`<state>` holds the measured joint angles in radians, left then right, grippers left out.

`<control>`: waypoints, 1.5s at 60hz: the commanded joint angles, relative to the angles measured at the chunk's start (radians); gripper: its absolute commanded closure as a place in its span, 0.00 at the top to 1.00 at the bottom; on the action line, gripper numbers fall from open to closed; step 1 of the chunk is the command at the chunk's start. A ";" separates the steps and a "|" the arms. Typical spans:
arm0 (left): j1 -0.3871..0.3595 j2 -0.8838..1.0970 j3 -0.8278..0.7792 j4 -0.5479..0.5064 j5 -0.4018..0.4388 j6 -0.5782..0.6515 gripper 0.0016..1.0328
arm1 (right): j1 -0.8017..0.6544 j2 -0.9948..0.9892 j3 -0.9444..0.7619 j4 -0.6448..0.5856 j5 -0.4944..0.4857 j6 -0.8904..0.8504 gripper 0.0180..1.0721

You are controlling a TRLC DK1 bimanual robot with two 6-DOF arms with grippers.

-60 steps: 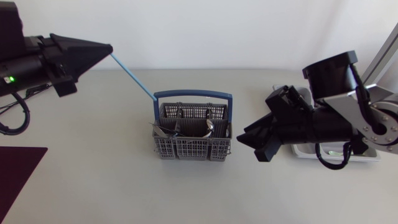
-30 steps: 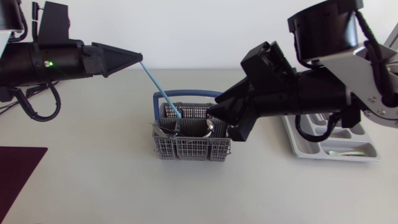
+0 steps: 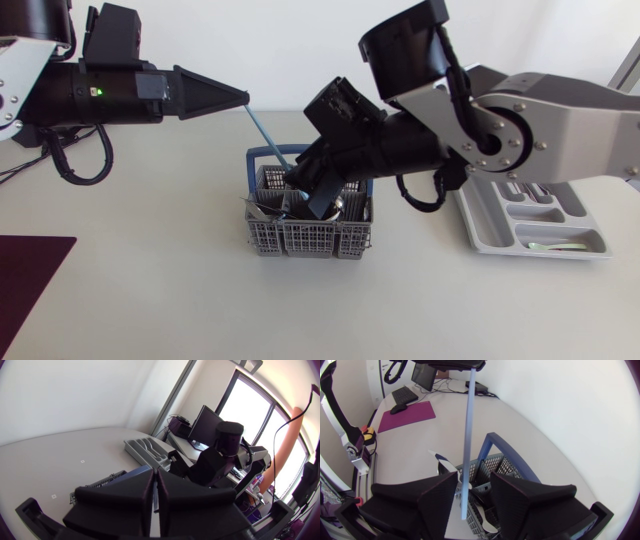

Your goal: Sort the cutlery from the basket into the organizer compartments.

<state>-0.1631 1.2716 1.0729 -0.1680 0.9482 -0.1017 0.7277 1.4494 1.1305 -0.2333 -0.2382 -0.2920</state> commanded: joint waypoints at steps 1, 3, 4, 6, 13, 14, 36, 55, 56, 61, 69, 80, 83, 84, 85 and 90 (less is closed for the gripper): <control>0.016 0.017 0.019 -0.007 0.037 -0.024 0.03 | 0.013 0.040 0.040 0.014 0.010 -0.010 0.47; 0.023 0.020 0.018 -0.007 0.046 -0.024 0.03 | 0.016 0.051 0.048 0.015 0.013 -0.009 0.47; 0.027 0.020 0.016 -0.007 0.050 -0.024 0.03 | 0.018 0.054 0.052 0.015 0.014 -0.009 0.47; 0.034 0.021 0.015 -0.005 0.055 -0.021 0.03 | 0.021 0.058 0.055 0.020 0.016 -0.009 0.45; 0.054 0.034 0.012 -0.004 0.066 -0.010 0.03 | 0.036 0.066 0.063 0.022 0.025 -0.006 0.38; 0.054 0.035 0.012 -0.004 0.067 -0.010 0.03 | 0.038 0.066 0.063 0.022 0.025 -0.006 0.36; 0.060 0.043 0.009 -0.001 0.075 -0.013 0.03 | 0.058 0.085 0.063 0.008 0.030 0.002 0.09; 0.054 0.051 0.016 -0.001 0.078 -0.035 0.04 | 0.058 0.074 0.032 0.019 0.028 0.005 0.06; 0.054 0.052 0.018 -0.001 0.078 -0.036 0.04 | 0.058 0.072 0.029 0.019 0.028 0.005 0.06; 0.054 0.058 0.032 0.002 0.081 -0.055 0.18 | 0.058 0.058 0.022 0.011 0.028 0.005 0.06; 0.063 0.069 0.071 0.044 0.080 -0.098 0.52 | 0.053 0.026 0.003 -0.006 0.028 0.010 0.06; 0.123 0.083 0.162 0.104 0.075 -0.165 0.69 | 0.036 -0.057 -0.051 -0.043 0.030 0.011 0.06; 0.149 0.083 0.188 0.137 0.063 -0.201 0.69 | 0.024 -0.087 -0.067 -0.049 0.033 0.011 0.06; 0.152 0.083 0.193 0.137 0.060 -0.202 0.69 | 0.018 -0.098 -0.072 -0.054 0.033 0.013 0.06; 0.168 0.080 0.202 0.137 0.050 -0.202 0.69 | 0.012 -0.107 -0.075 -0.058 0.034 0.013 0.06; 0.195 0.055 0.220 0.140 0.034 -0.196 0.69 | -0.027 -0.165 -0.100 -0.075 0.043 0.022 0.06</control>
<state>0.0074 1.3399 1.2556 -0.0380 0.9863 -0.2634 0.7368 1.3411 1.0691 -0.2905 -0.2077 -0.2729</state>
